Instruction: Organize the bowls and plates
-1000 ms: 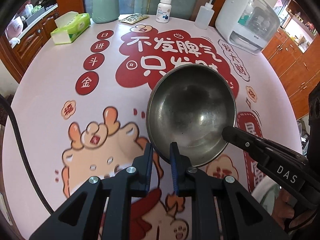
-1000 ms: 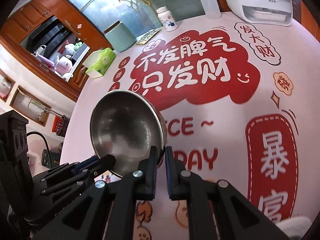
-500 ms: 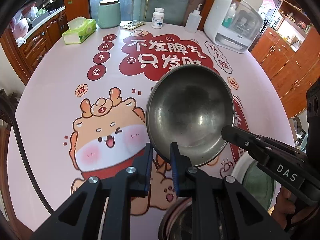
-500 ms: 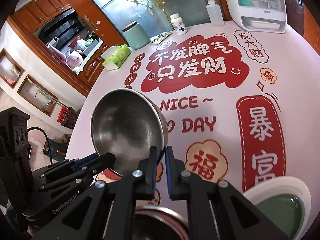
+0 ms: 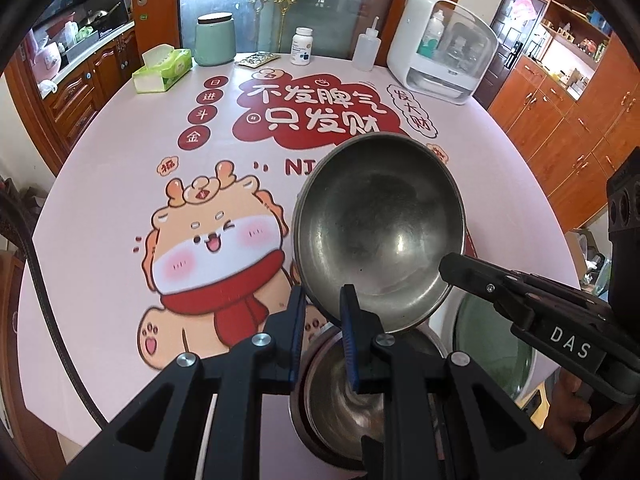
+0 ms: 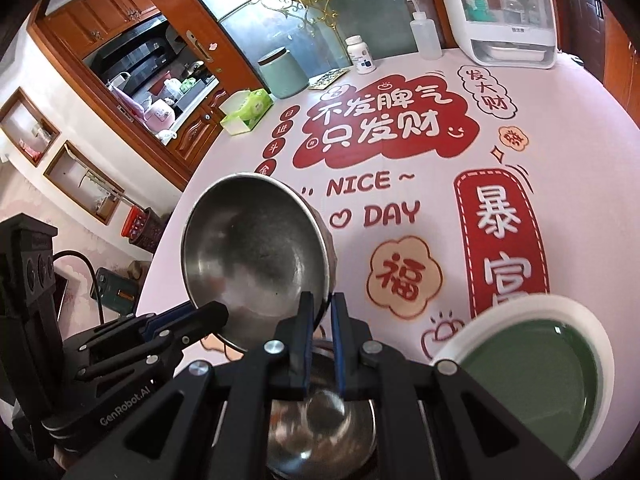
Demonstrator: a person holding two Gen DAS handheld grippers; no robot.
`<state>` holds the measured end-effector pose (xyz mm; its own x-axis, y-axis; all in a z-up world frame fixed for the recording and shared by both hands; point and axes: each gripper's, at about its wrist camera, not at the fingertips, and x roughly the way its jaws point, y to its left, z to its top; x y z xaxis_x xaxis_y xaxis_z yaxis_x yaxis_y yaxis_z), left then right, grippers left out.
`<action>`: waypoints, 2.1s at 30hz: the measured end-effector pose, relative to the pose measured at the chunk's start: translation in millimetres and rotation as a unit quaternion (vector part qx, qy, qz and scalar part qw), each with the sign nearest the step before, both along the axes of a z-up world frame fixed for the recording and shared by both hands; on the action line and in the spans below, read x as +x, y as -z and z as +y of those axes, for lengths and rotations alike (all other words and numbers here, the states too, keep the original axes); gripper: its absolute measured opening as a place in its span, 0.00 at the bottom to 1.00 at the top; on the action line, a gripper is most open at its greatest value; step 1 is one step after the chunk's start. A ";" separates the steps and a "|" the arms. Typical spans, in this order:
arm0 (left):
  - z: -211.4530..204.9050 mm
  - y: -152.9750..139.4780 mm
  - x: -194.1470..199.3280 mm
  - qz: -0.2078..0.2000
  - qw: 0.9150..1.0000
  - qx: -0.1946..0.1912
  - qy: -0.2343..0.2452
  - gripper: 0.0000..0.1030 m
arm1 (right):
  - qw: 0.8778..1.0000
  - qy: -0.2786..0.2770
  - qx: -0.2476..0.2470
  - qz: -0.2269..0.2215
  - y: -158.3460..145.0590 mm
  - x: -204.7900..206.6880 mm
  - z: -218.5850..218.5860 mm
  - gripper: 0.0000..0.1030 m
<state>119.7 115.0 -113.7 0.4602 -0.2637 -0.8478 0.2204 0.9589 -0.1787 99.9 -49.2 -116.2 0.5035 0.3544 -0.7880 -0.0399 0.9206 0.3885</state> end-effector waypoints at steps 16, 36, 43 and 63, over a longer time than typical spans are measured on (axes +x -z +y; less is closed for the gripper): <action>-6.1 20.9 -59.3 0.025 1.000 0.005 0.003 0.15 | 0.999 -0.018 -0.007 0.039 17.6 -57.9 -5.7 0.10; -9.4 35.7 -84.9 0.053 0.999 -0.001 -0.012 0.17 | 0.998 -0.050 -0.012 0.044 20.2 -88.5 -5.6 0.09; -14.7 32.7 -96.2 0.049 0.998 0.016 -0.021 0.20 | 0.998 -0.036 0.009 0.054 26.2 -95.2 -20.5 0.09; -82.9 -1.6 -106.8 0.013 0.994 0.062 -0.086 0.35 | 0.998 -0.009 -0.001 0.056 8.0 -108.2 -116.6 0.32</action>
